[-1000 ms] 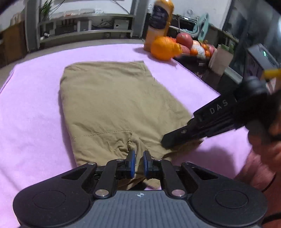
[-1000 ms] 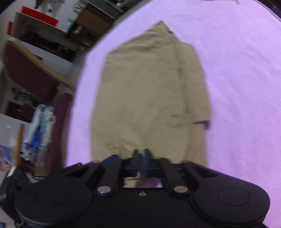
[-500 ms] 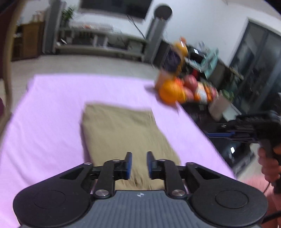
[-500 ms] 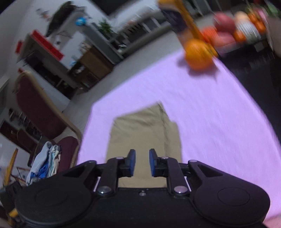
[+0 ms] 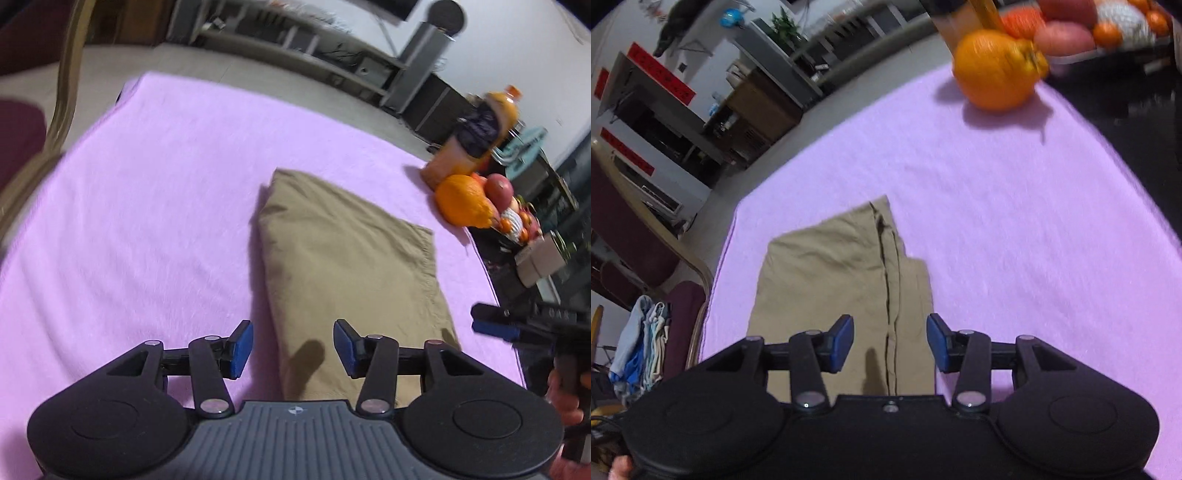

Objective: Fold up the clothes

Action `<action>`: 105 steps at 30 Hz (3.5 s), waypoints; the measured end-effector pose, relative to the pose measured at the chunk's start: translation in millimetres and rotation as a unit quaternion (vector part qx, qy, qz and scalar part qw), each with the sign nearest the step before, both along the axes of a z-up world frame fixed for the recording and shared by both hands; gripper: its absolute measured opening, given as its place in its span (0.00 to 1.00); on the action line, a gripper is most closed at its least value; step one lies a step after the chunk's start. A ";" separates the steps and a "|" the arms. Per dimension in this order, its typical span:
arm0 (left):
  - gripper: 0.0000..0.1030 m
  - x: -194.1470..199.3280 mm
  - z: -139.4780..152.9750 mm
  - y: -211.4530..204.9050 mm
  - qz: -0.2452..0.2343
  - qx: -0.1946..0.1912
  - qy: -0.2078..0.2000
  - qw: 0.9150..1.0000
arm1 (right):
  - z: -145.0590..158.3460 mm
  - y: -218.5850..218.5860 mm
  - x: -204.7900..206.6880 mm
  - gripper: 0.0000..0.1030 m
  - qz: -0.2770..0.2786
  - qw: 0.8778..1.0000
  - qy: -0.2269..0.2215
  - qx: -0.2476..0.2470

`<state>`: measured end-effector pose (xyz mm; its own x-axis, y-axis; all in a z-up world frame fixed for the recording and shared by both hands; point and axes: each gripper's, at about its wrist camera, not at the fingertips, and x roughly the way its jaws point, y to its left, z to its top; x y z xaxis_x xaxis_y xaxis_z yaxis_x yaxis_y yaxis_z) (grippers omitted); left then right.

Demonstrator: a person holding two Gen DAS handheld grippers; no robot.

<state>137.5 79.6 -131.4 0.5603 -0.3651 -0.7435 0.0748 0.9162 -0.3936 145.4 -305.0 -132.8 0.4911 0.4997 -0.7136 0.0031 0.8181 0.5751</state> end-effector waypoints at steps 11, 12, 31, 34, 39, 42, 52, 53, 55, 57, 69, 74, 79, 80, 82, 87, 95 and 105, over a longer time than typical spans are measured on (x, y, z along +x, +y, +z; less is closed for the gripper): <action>0.49 23.3 -32.4 13.9 0.010 -0.096 0.056 0.994 | -57.5 -23.3 20.0 0.48 -0.025 0.979 0.129 0.156; 0.49 24.5 -35.1 14.7 0.011 -0.106 0.061 0.993 | -59.4 -22.1 21.7 0.47 -0.019 0.978 0.131 0.163; 0.24 4.8 1.2 -29.1 -0.048 -0.059 0.010 0.997 | 18.1 37.0 -16.1 0.10 0.014 0.999 -0.002 0.029; 0.24 -6.7 28.5 -43.1 -0.055 -0.058 -0.010 0.997 | 52.8 33.6 -29.8 0.10 0.015 0.999 -0.024 0.015; 0.24 -21.5 78.9 -89.5 -0.084 -0.070 -0.044 0.993 | 104.5 -13.3 -55.9 0.10 -0.022 0.998 -0.061 0.005; 0.24 -22.3 94.5 -134.3 -0.108 -0.074 -0.050 0.990 | 120.2 -55.7 -73.8 0.10 -0.060 0.995 -0.076 0.001; 0.24 -13.3 55.1 -286.4 -0.183 -0.019 -0.054 0.981 | 84.8 -162.6 -87.6 0.10 -0.162 0.985 -0.057 -0.033; 0.24 -7.2 48.5 -295.2 -0.185 -0.016 -0.052 0.981 | 77.8 -169.1 -84.5 0.10 -0.167 0.984 -0.053 -0.038; 0.25 6.4 33.8 -312.2 -0.186 -0.009 -0.043 0.981 | 63.1 -181.4 -75.8 0.10 -0.177 0.982 -0.046 -0.048; 0.30 23.9 14.5 -325.4 -0.182 0.000 -0.022 0.983 | 45.4 -193.0 -67.5 0.10 -0.191 0.979 -0.035 -0.056; 0.36 18.1 12.4 -311.0 -0.187 0.037 -0.030 0.981 | -6.0 -223.7 -61.0 0.46 -0.226 0.972 0.012 -0.067; 0.29 -25.6 28.1 -306.1 -0.237 0.035 -0.080 0.967 | 19.7 -215.7 -86.8 0.26 -0.175 0.982 -0.040 -0.063; 0.20 -38.3 -8.1 -332.9 -0.268 0.077 -0.049 0.959 | -10.9 -197.3 -73.2 0.04 -0.096 0.989 0.040 -0.104; 0.20 -37.8 -16.0 -337.4 -0.267 0.092 -0.040 0.959 | -20.5 -196.3 -70.1 0.03 -0.092 0.987 0.064 -0.113; 0.20 -34.2 -21.9 -343.7 -0.259 0.114 -0.025 0.959 | -29.8 -201.5 -66.2 0.00 -0.103 0.986 0.082 -0.098; 0.17 -34.9 18.9 -339.8 -0.238 0.125 -0.031 0.963 | 10.9 -191.9 -65.3 0.09 -0.116 0.987 0.025 -0.108; 0.35 -78.7 128.3 -297.8 -0.197 0.125 -0.107 0.967 | 151.5 -152.1 -107.1 0.30 -0.118 0.983 -0.096 -0.105; 0.45 -134.4 174.0 -261.8 -0.218 0.102 -0.139 0.961 | 231.8 -119.4 -178.5 0.56 -0.102 0.975 -0.133 -0.148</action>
